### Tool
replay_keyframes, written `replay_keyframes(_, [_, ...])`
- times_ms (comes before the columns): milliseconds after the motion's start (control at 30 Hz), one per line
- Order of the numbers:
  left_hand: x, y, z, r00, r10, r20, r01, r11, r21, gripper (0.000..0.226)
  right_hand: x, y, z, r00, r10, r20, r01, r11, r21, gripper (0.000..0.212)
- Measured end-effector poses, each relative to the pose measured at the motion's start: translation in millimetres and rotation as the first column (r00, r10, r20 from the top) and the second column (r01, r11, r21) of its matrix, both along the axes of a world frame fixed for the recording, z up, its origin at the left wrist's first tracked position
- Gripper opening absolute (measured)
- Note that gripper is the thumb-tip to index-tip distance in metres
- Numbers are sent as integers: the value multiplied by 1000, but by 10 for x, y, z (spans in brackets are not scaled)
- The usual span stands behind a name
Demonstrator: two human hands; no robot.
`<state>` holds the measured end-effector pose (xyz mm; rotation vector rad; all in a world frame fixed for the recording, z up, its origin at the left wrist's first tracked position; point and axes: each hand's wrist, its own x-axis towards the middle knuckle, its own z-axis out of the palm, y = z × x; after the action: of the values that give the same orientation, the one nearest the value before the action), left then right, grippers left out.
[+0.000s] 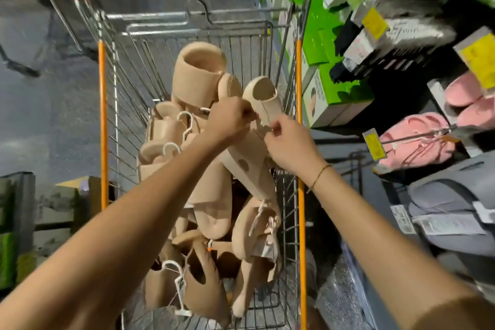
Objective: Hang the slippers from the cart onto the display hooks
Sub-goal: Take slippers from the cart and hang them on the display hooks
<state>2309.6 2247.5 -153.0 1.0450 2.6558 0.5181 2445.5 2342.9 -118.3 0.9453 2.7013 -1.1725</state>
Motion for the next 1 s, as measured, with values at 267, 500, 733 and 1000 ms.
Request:
replay_keyframes(267, [47,-340,1282,997,-71,25,55,918,393,11,-173,177,1047,936,183,-302,-149,980,132,27])
replay_keyframes(500, [153,-116,3154,943,-230,-240,330,727,602,21,57,110,2470,744,76,-664,67,980,187,10])
replay_keyframes(733, [1111,530,4720,826,-215,-522,547,529,649,35,1086,236,4087,511,86,-856,501,779,378,31])
replay_keyframes(1000, [3133,1184,5477,814,-136,-564,578,277,767,21,2988,426,5026,419,29,-908,864,296,408,30])
